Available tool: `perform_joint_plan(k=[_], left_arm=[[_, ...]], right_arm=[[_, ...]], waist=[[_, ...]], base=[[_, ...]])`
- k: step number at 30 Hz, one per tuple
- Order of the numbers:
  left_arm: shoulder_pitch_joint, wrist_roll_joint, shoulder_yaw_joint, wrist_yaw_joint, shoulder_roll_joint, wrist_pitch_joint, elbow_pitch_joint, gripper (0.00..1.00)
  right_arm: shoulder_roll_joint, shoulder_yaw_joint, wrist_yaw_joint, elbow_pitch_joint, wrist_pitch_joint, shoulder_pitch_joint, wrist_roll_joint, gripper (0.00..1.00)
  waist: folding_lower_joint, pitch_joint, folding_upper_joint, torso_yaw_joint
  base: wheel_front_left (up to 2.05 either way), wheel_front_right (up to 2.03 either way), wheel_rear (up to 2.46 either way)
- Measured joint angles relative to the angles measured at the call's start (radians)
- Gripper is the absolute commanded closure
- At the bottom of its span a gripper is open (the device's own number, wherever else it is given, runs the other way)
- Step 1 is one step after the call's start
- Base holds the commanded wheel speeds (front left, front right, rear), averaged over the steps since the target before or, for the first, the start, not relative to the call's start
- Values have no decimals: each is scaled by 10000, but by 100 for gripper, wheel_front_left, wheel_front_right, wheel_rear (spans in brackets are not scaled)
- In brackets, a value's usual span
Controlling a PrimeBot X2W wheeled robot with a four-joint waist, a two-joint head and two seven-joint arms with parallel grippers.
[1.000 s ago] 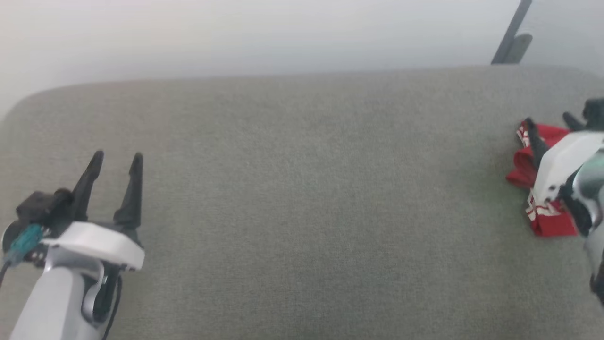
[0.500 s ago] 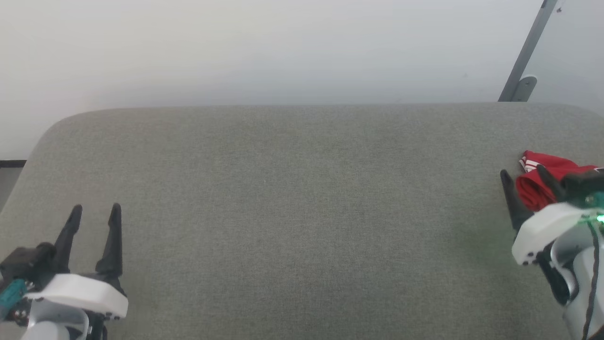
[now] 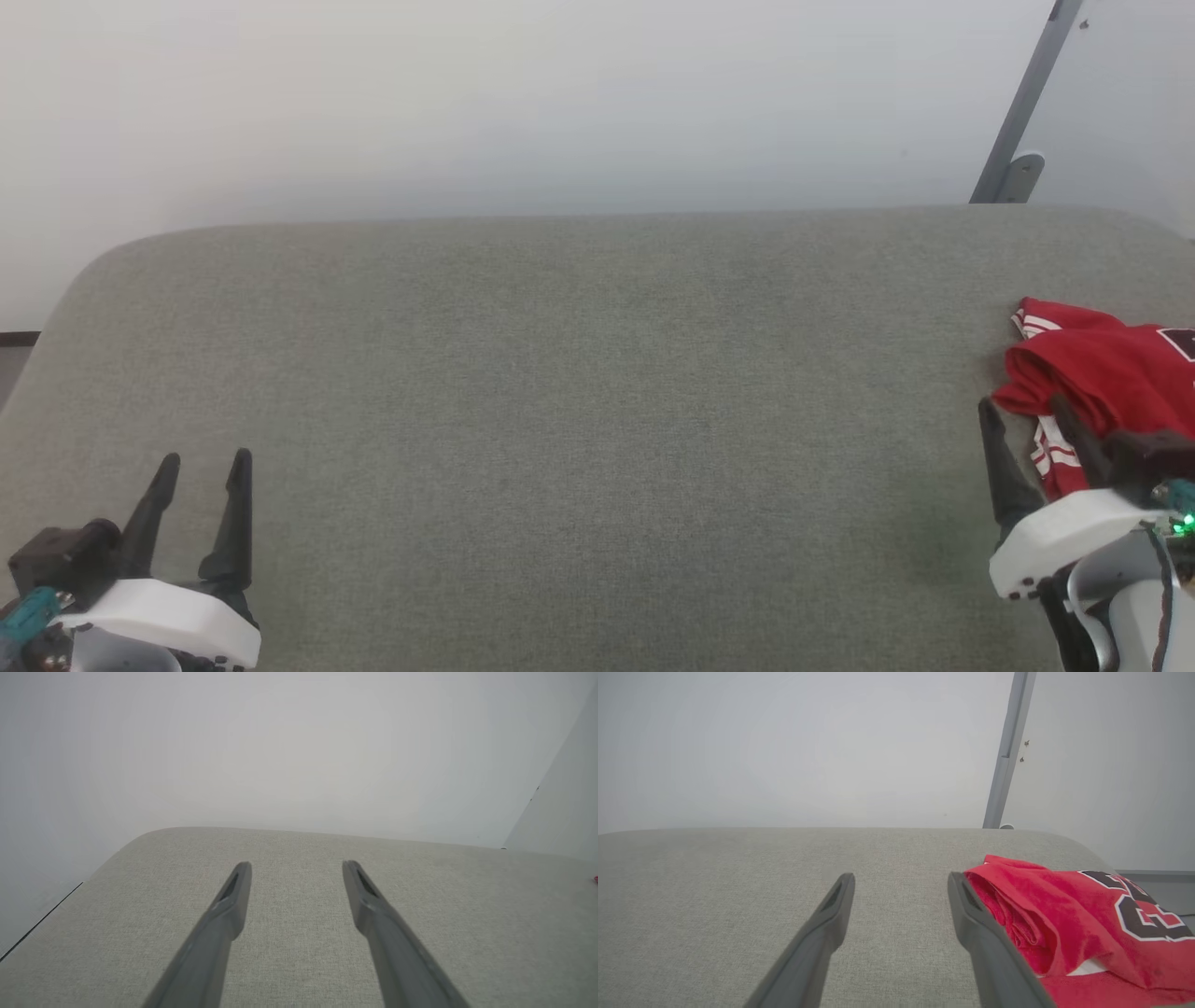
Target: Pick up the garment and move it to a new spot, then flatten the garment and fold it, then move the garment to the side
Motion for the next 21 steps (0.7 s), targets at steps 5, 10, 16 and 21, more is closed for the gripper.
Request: perform_joint_plan(k=[5,10,16,21], left_arm=[[32,-209,-140,-2,81,0,13,0],[39,-293,-222,-8,163,0,-29,0],[40,-412,-314,-8,207,0,-107,0],[81,-481,-360,-8,211,0,-140,0]], right_arm=[[219,-176,0,-410,94,370,-71,0],[378,-332,0,-719,180,581,-96,0],[477,-383,0,-965,307,722,-192,0],[529,-428,0,-1085,359,752,-203,0]], waist=[[0,9,0,-65],[0,11,0,-104],[0,29,0,-125],[0,33,0,-138]], base=[[0,0,0],[0,0,0],[0,0,0],[0,0,0]])
